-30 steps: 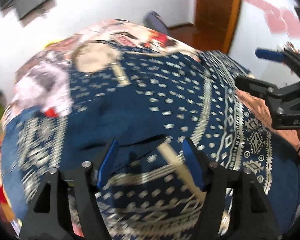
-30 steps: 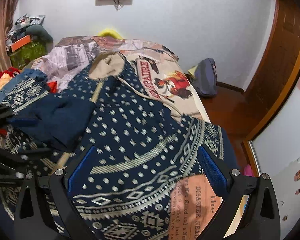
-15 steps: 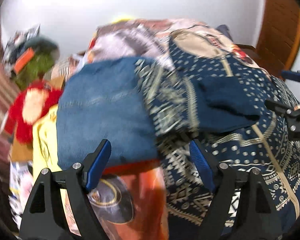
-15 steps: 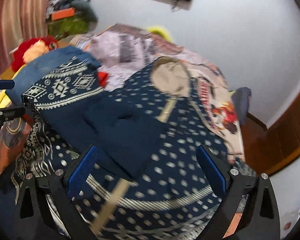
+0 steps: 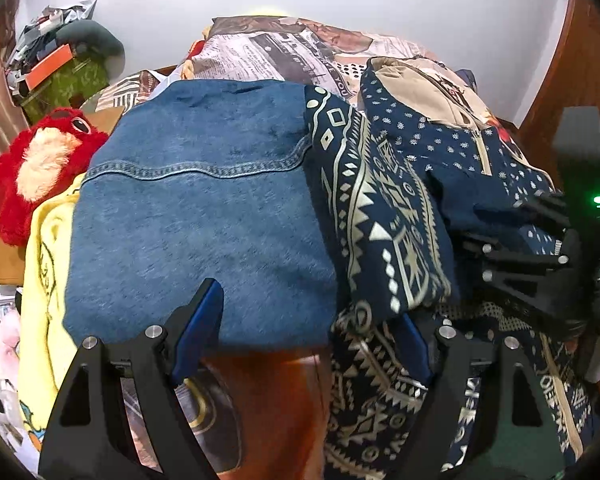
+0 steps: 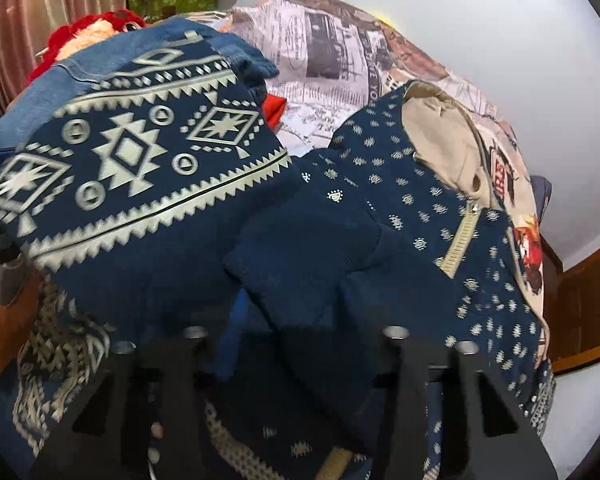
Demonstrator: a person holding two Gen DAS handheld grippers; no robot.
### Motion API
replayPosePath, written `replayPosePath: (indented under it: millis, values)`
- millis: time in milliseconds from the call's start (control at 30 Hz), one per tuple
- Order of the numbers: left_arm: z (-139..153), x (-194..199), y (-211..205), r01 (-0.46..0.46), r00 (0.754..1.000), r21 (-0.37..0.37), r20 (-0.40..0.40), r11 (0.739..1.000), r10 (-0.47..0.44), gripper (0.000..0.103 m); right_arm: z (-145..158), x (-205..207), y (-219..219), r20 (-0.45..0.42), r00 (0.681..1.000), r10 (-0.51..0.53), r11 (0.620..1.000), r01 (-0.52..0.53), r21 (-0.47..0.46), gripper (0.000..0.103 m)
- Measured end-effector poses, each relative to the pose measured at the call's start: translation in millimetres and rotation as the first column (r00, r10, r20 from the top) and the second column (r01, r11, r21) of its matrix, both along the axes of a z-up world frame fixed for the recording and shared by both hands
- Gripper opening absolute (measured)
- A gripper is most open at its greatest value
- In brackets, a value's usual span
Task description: Fold large clothes
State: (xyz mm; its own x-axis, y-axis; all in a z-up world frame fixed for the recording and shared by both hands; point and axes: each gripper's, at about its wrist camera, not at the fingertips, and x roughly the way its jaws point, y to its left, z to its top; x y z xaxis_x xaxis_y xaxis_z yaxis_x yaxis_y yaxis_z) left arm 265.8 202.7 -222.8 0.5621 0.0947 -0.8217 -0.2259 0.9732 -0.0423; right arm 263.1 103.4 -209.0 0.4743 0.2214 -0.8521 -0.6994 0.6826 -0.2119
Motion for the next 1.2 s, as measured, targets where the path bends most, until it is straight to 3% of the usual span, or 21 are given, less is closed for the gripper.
replayPosePath:
  millis: [67, 167, 300, 467, 567, 700, 800, 967, 1200]
  values:
    - [-2, 4, -2, -0.002, 1.000, 0.018, 0.002, 1.000, 0.002, 0.080, -3, 6, -3, 0.000, 1.000, -0.024, 1.000, 0.024, -0.014, 0.010]
    - [-4, 6, -2, -0.015, 1.000, 0.029, 0.011, 0.999, 0.015, 0.080, 13, 7, -15, -0.022, 0.999, -0.034, 0.998, 0.035, 0.057, 0.009]
    - [-6, 7, 3, -0.043, 0.999, 0.008, 0.026, 0.999, 0.043, 0.080, 60, 14, -39, 0.069, 0.993, -0.093, 0.986, 0.082, 0.144, 0.009]
    - [-5, 4, 8, -0.080, 0.996, -0.010, 0.041, 0.997, 0.080, 0.080, 124, 30, -104, 0.114, 0.957, -0.267, 0.920, 0.218, 0.326, 0.009]
    - [-5, 2, 10, -0.100, 0.994, -0.013, 0.042, 0.995, 0.100, 0.080, 134, 37, -139, 0.106, 0.930, -0.353, 0.882, 0.292, 0.370, 0.009]
    - [-5, 4, 8, -0.118, 0.992, 0.007, 0.035, 0.993, 0.118, 0.080, 124, 36, -171, 0.061, 0.907, -0.416, 0.851, 0.365, 0.377, 0.009]
    - [-6, 5, 8, -0.135, 0.990, 0.013, 0.033, 0.991, 0.134, 0.080, 100, 41, -190, 0.019, 0.896, -0.444, 0.847, 0.412, 0.336, 0.009]
    - [-8, 5, 10, -0.155, 0.987, 0.002, 0.034, 0.988, 0.154, 0.081, 39, 58, -214, -0.110, 0.866, -0.488, 0.832, 0.500, 0.239, 0.009]
    - [-10, 8, 6, -0.150, 0.988, 0.032, 0.025, 0.988, 0.149, 0.081, -6, 68, -251, -0.290, 0.811, -0.509, 0.795, 0.571, 0.203, 0.010]
